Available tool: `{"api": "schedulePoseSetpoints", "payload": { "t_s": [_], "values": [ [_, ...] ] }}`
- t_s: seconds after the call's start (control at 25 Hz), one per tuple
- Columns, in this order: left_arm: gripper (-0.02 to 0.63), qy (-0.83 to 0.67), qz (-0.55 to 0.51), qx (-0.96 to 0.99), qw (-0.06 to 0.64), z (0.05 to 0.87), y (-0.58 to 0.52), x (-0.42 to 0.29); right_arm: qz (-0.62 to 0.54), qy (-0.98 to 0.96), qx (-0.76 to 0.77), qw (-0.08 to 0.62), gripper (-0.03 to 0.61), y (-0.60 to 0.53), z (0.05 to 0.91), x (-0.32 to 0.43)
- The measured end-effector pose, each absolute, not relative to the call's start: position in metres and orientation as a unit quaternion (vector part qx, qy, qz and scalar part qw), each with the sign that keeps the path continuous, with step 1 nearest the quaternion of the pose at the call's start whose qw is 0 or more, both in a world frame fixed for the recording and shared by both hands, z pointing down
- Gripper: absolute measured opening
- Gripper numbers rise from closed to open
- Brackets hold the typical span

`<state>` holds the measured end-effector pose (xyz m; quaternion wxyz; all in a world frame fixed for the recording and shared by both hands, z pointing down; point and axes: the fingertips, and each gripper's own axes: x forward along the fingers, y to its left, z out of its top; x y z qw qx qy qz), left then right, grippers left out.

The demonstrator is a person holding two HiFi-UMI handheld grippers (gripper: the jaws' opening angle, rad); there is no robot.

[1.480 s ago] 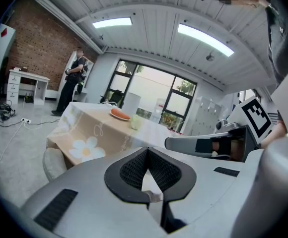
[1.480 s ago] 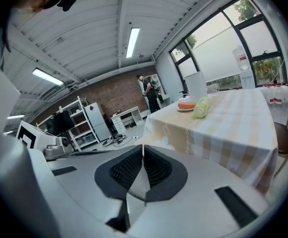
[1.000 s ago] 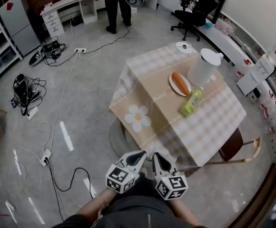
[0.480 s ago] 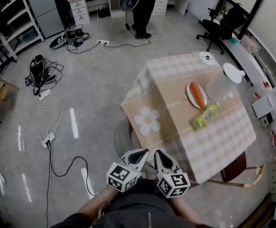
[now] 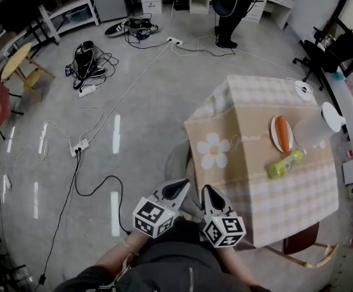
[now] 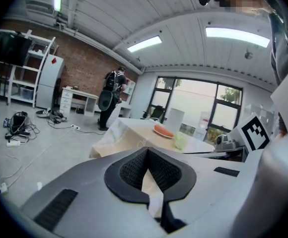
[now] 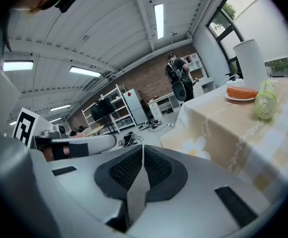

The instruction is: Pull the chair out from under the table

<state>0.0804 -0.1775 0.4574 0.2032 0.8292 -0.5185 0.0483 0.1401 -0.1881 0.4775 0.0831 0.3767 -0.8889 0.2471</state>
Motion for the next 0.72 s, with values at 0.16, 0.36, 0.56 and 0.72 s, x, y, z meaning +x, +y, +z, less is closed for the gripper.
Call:
{"api": "schedulePoseSetpoints", "payload": {
  "t_s": [0.16, 0.36, 0.56, 0.72],
  "values": [
    [0.009, -0.545, 0.051, 0.808, 0.218, 0.460, -0.179, 0.058, 0.264, -0.891, 0.362, 0.076, 0.017, -0.186, 0.480, 0.132],
    [0.009, -0.570, 0.071, 0.780, 0.248, 0.469, -0.177, 0.035, 0.262, -0.899, 0.342, 0.074, 0.017, -0.184, 0.477, 0.117],
    [0.009, -0.575, 0.100, 0.770, 0.258, 0.481, -0.175, 0.026, 0.274, -0.896, 0.344, 0.066, 0.017, -0.186, 0.480, 0.112],
    [0.009, -0.582, 0.113, 0.756, 0.277, 0.494, -0.174, 0.016, 0.297, -0.886, 0.351, 0.060, 0.017, -0.183, 0.485, 0.111]
  ]
}}
